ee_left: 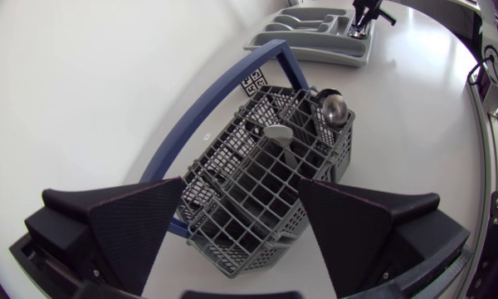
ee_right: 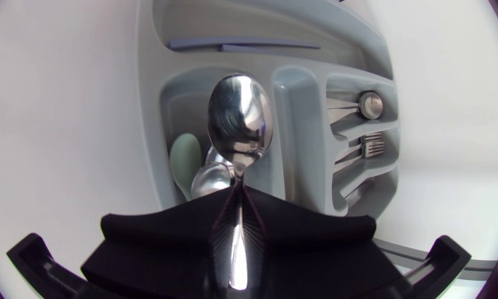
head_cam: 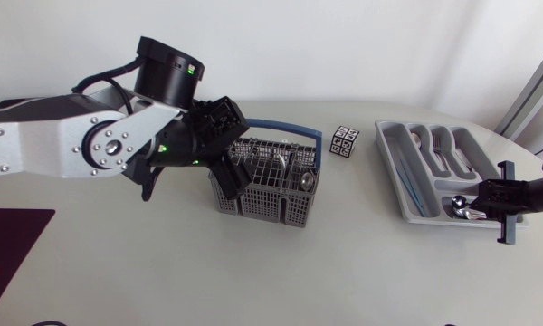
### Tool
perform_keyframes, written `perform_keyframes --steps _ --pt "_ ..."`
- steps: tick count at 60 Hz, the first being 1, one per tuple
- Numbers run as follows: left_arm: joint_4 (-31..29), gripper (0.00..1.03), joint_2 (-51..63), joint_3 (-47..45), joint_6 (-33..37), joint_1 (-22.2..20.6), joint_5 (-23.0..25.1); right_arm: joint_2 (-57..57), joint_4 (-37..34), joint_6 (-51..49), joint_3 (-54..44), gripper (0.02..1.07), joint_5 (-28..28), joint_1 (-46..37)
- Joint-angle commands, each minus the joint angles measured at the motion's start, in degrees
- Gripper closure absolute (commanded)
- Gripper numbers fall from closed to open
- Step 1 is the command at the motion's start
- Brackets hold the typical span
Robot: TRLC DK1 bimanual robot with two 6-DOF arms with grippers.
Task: Transfer all utensils from the basket to the drawer tray.
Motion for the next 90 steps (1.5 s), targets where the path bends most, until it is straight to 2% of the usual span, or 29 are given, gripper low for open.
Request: perform_keyframes --steps 1,6,9,21,26,37,46,55,65,71,76,90 --pt "1.39 0.05 0.74 -1.64 1.7 1.24 0.34 1.31 2.36 -2.25 -2.11 0.82 1.01 0.33" --pt "2.18 0.05 1.62 -2.0 1.96 2.03 0.34 0.78 4.56 -2.16 -3.16 0.68 1.98 0.33" --pt "2.97 0.05 2.15 -2.44 2.14 2.38 0.43 -0.01 5.43 -2.07 -3.87 0.64 2.07 0.33" --pt "5.35 0.05 4.08 -4.46 2.75 3.09 0.43 -9.77 2.45 3.73 -5.8 0.6 0.05 1.3" --pt "6.49 0.05 4.69 -4.98 2.75 3.44 0.52 -15.74 -0.89 9.71 -6.68 0.53 -2.68 3.15" --pt "8.42 0.05 8.39 -4.11 2.31 3.7 0.52 -27.08 -4.67 23.59 -10.46 0.51 -4.0 11.76" --pt "8.33 0.05 11.81 -2.17 1.61 3.7 0.52 -33.67 -10.39 39.85 -10.63 0.51 -4.0 24.06" --pt "7.28 0.05 13.75 -0.85 1.26 3.7 0.61 -35.43 -11.97 56.29 -8.88 0.52 -3.29 35.75" --pt "6.22 0.05 7.95 -1.47 -0.06 3.7 2.36 -34.38 -12.06 71.05 -5.1 0.52 -1.09 46.83" --pt "6.22 0.05 6.28 -1.91 -0.15 3.52 2.54 -33.06 -12.06 76.06 -2.81 0.52 -1.01 52.28" --pt "6.31 0.05 5.75 -2.7 -0.15 3.26 2.63 -31.83 -11.44 78.96 -1.05 0.52 1.45 56.5" --pt "6.4 0.05 3.73 -4.02 -0.06 2.21 2.71 -24.88 -11.18 85.56 4.13 0.52 5.85 60.63"
